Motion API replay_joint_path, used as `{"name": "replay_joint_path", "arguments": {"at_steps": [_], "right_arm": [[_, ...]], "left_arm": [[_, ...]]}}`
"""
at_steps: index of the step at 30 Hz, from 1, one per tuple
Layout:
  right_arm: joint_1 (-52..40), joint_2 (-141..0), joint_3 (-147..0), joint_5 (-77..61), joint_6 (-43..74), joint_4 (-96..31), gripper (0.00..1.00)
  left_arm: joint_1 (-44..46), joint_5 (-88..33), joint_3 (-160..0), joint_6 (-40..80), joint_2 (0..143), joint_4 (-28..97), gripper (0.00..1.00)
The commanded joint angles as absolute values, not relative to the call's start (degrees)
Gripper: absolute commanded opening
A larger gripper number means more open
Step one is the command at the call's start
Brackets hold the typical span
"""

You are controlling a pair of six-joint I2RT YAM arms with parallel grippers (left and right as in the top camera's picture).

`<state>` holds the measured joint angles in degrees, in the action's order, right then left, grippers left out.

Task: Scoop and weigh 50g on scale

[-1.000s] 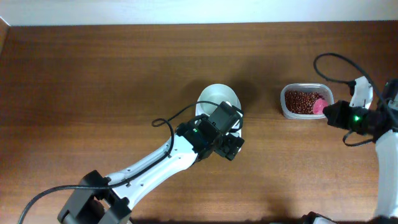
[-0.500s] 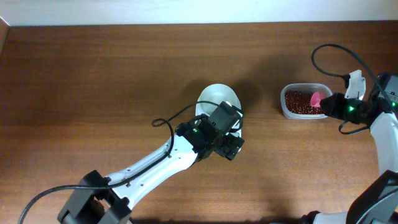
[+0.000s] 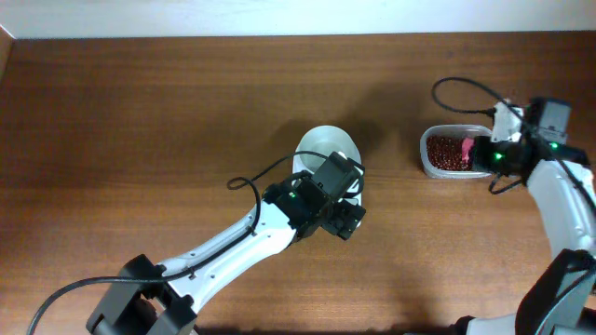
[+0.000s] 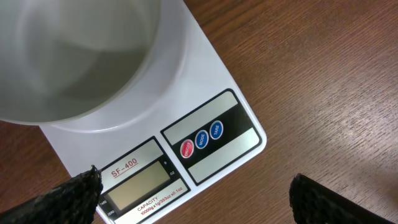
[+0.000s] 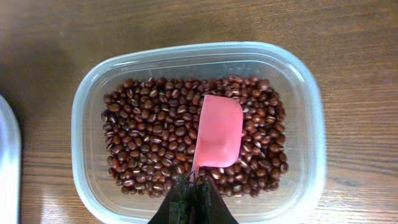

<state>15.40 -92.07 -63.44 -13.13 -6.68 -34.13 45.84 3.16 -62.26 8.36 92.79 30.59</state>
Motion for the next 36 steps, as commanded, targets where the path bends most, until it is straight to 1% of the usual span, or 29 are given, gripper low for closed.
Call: {"name": "replay_joint_path", "arguments": {"at_steps": [1, 3, 6, 8, 12, 16, 20, 28, 34, 36], "right_arm": [[13.76, -92.44, -63.16, -8.34, -7.05, -33.8, 0.04], [13.78, -93.1, -63.16, -8.36, -6.63, -33.87, 0.04], [13.87, -95.96, -63.16, -13.34, -6.39, -35.0, 0.04], [13.89, -97.8, -63.16, -15.7, -3.07, -35.11, 0.04], [13.93, -97.65, -63.2, -20.84, -2.48, -35.27, 0.04], [15.64, -97.58, -63.44, -21.19, 0.93, -35.81, 0.04], [19.22, -96.27, -65.25, -22.59, 0.89, -39.13, 0.04], [19.59, -91.79, -65.32, -22.76, 0.71, -38.83, 0.04], [19.7, -91.79, -65.32, -28.01, 1.04, -39.18, 0.04], [20.53, -91.81, -65.32, -28.51, 3.22, -39.38, 0.04]], "left_arm": [[46.09, 2.74, -63.05, 8.03, 93.01, 30.65, 0.99], [46.09, 2.74, -63.05, 8.03, 93.01, 30.65, 0.99], [46.09, 2.74, -63.05, 8.03, 93.01, 30.65, 0.99], [46.09, 2.74, -63.05, 8.03, 93.01, 30.65, 0.99], [46.09, 2.74, -63.05, 8.03, 93.01, 30.65, 0.99], [46.09, 2.74, -63.05, 8.03, 93.01, 30.65, 0.99], [46.09, 2.74, -63.05, 8.03, 93.01, 30.65, 0.99], [46.09, 2.74, -63.05, 8.03, 93.01, 30.65, 0.99], [46.09, 2.74, -63.05, 8.03, 93.01, 30.65, 0.99], [46.09, 2.74, -63.05, 8.03, 93.01, 30.65, 0.99]]}}
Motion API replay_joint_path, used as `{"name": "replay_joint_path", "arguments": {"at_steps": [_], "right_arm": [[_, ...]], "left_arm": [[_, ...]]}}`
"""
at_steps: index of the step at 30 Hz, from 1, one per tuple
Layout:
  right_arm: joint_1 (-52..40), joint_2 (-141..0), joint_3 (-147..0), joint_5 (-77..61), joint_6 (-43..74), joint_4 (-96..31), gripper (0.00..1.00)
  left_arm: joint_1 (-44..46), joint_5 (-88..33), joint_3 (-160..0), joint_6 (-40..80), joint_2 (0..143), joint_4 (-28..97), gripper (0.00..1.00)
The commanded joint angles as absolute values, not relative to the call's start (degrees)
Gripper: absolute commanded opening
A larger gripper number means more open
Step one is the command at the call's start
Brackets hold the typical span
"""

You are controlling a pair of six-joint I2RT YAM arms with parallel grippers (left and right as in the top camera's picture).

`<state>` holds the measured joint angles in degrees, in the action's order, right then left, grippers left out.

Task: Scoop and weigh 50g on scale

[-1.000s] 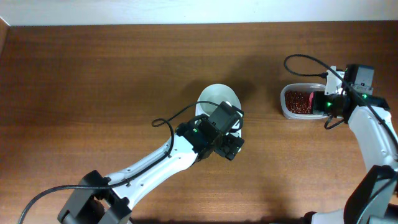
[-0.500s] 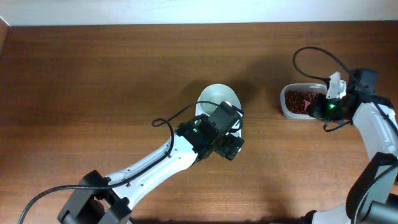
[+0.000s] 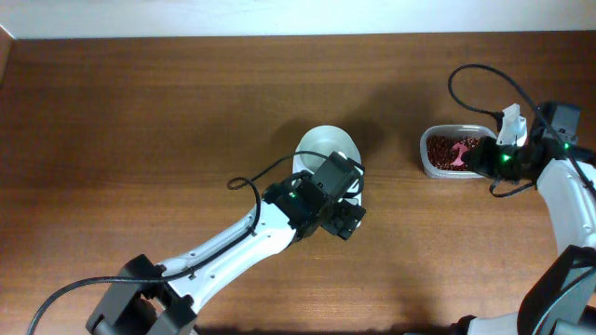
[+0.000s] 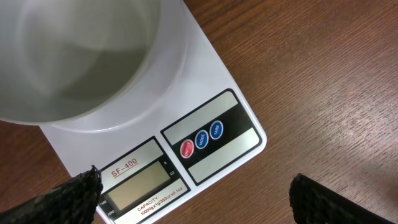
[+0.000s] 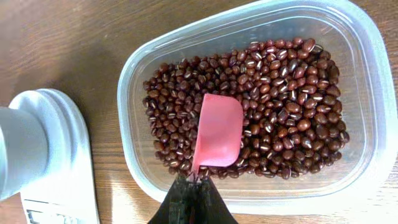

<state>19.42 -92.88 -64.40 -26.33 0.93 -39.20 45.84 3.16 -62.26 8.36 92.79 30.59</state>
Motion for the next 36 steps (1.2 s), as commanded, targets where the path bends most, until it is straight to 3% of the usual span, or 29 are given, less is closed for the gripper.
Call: {"name": "replay_joint_path", "arguments": {"at_steps": [1, 36], "right_arm": [[21.17, -91.85, -65.32, -29.45, 3.95, -39.35, 0.04], [22.26, -98.0, -62.3, -39.07, 12.53, -34.63, 0.04]], "left_arm": [[46.09, 2.74, -63.05, 8.03, 93.01, 30.65, 0.99], [46.09, 2.74, -63.05, 8.03, 93.01, 30.65, 0.99]]}}
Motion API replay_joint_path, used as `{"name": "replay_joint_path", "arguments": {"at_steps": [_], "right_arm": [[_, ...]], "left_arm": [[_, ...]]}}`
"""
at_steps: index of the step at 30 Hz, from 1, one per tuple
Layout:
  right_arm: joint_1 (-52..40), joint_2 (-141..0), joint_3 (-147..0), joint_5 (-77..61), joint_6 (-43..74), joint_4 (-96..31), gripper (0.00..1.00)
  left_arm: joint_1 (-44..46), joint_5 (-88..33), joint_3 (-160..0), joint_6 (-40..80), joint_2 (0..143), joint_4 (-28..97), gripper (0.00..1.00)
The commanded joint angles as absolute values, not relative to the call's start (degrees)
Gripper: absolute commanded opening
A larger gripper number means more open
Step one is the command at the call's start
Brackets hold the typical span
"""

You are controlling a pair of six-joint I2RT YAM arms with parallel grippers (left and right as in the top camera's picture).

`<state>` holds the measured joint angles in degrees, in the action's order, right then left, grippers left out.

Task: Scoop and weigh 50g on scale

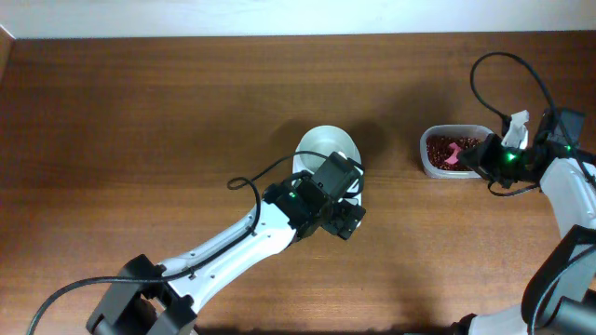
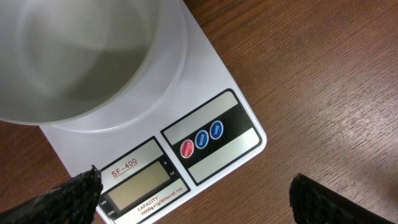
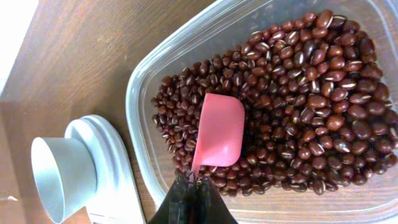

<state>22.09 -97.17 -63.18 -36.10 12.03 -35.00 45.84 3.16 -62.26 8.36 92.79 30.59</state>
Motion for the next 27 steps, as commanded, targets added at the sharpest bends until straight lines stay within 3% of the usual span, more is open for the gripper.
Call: {"name": "replay_joint_path", "arguments": {"at_steps": [1, 27], "right_arm": [[22.26, -98.0, -62.3, -39.07, 12.56, -34.68, 0.04], [27.2, -98.0, -62.3, -49.34, 13.96, -35.97, 0.04]], "left_arm": [[46.09, 2.74, -63.05, 8.03, 93.01, 30.65, 0.99], [46.09, 2.74, -63.05, 8.03, 93.01, 30.65, 0.99]]}}
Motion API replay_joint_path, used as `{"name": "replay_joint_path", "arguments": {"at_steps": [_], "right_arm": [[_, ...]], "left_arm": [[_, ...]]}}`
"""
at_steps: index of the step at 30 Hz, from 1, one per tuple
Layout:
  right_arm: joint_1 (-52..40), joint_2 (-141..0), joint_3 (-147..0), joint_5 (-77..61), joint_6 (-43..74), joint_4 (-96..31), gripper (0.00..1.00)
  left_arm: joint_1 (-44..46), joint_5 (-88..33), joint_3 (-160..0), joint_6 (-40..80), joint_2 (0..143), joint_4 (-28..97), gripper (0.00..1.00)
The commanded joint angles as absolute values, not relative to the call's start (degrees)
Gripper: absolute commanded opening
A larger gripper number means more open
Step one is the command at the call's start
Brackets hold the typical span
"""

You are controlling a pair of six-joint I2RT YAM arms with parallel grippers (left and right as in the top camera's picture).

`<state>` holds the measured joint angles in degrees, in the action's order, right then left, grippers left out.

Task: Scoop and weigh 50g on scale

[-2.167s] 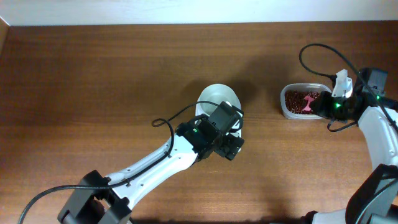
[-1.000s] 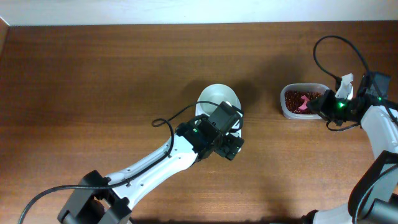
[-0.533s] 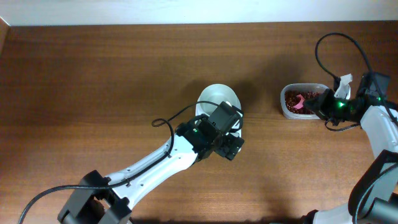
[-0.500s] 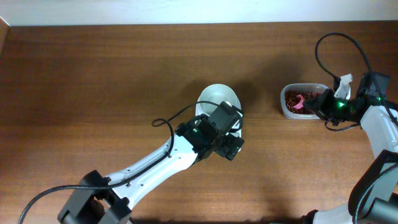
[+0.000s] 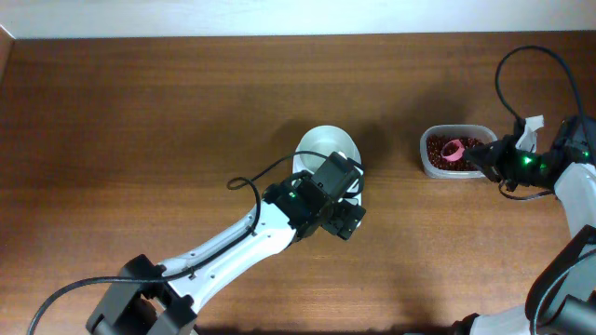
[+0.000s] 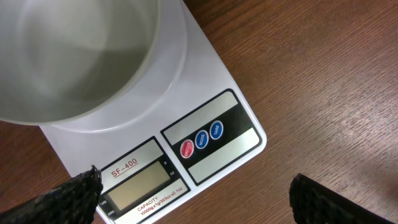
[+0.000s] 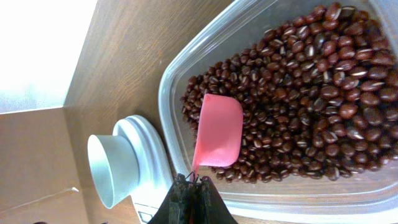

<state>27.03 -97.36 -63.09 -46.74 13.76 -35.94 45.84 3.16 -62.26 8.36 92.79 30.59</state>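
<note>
A clear tub of red beans (image 5: 453,151) stands at the right of the table. A pink scoop (image 7: 219,132) lies on the beans (image 7: 298,93) in the tub, no beans showing on its pink face. My right gripper (image 7: 193,182) is shut on the scoop's thin handle, at the tub's right side (image 5: 489,160). The white scale (image 6: 205,134) stands mid-table with an empty white bowl (image 6: 74,56) on it, its display blank. My left gripper (image 6: 196,193) hangs open just in front of the scale, nothing between its fingers.
The right arm's black cable (image 5: 521,65) loops over the table behind the tub. In the right wrist view the bowl (image 7: 115,171) and scale show to the left of the tub. Bare wooden table (image 5: 140,121) surrounds the scale.
My right wrist has tilted further and drawn back to the right, so the scoop stands steeper in the beans. The grip on the handle is unchanged. The left arm has not moved.
The right gripper held the pink scoop flat over the beans from directly above the tub. At each later moment the arm stood farther right and the wrist more tilted, bringing the scale and bowl into its view. The left gripper stayed open by the scale throughout.
</note>
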Motion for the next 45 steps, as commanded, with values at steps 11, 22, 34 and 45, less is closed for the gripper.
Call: {"name": "replay_joint_path", "arguments": {"at_steps": [11, 22, 34, 45], "right_arm": [[29.74, -98.0, -62.3, -53.54, 11.7, -37.85, 0.04], [30.11, -98.0, -62.3, -58.08, 10.96, -38.59, 0.04], [33.21, -98.0, -62.3, -63.66, 7.68, -41.43, 0.04], [34.96, -98.0, -62.3, -64.58, 5.72, -41.41, 0.04]], "left_arm": [[46.09, 2.74, -63.05, 8.03, 93.01, 30.65, 0.99], [46.09, 2.74, -63.05, 8.03, 93.01, 30.65, 0.99], [46.09, 2.74, -63.05, 8.03, 93.01, 30.65, 0.99], [46.09, 2.74, -63.05, 8.03, 93.01, 30.65, 0.99]]}}
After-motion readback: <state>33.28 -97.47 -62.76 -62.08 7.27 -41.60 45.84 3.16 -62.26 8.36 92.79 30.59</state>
